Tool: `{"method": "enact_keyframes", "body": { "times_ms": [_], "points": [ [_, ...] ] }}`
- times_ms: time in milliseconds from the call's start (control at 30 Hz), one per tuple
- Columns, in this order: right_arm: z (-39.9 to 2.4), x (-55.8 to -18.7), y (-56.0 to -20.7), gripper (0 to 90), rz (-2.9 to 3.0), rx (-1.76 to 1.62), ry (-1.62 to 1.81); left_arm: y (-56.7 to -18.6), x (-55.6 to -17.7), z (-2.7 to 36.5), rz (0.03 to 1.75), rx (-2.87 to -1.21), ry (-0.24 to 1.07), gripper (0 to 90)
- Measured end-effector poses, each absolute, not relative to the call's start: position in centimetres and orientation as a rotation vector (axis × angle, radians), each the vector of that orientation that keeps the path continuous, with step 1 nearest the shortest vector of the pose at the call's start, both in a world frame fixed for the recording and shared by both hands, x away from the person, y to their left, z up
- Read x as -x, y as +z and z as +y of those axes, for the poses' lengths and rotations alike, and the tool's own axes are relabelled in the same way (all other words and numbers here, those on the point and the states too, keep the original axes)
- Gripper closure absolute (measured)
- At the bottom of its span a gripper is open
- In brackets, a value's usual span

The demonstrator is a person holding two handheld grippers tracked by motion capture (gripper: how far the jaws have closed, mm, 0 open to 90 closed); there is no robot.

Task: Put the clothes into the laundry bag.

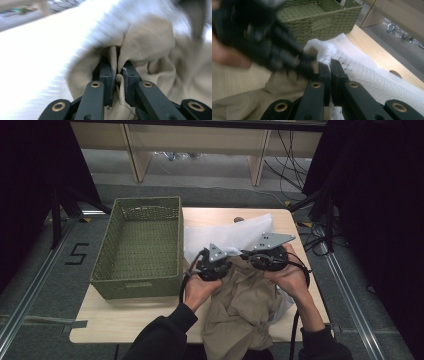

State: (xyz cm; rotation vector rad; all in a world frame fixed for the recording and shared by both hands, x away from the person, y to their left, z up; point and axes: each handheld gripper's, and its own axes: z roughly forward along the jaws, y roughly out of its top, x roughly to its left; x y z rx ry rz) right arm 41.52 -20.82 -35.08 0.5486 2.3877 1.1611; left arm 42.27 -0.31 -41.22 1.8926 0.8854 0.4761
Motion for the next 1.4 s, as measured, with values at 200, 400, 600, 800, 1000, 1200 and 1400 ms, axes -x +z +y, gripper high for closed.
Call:
{"method": "enact_keyframes", "body": {
  "times_ms": [200, 400, 600, 800, 1000, 1200, 1400],
  "points": [
    [-20.4, -41.4, -34.9, 89.8, 2.384, -0.541, 1.170, -40.6, -41.6, -0.7, 0.871, -1.909, 0.497, 81.1],
    [-21.3, -41.8, -36.5, 89.7, 2.419, -0.588, 1.115, -47.0, -41.6, -3.9, 0.907, -1.951, 0.324, 75.5],
    [-21.4, -42.0, -37.4, 89.7, 2.442, -0.601, 1.088, -47.2, -43.1, -2.8, 0.981, -1.921, 0.331, 73.5],
    [-21.0, -41.7, -37.5, 89.7, 2.455, -0.606, 1.075, -46.2, -44.3, -2.1, 1.053, -1.822, 0.372, 78.2],
    [-21.6, -41.9, -38.0, 89.7, 2.458, -0.637, 1.056, -46.7, -42.0, -1.5, 0.980, -1.982, 0.351, 52.1],
    [-21.8, -41.9, -38.0, 89.7, 2.455, -0.645, 1.052, -45.4, -40.0, 1.0, 0.942, -2.086, 0.333, 29.2],
    [-21.6, -42.0, -38.0, 89.7, 2.460, -0.631, 1.048, -47.3, -39.0, 0.3, 0.882, -2.126, 0.254, 20.4]
  ]
}}
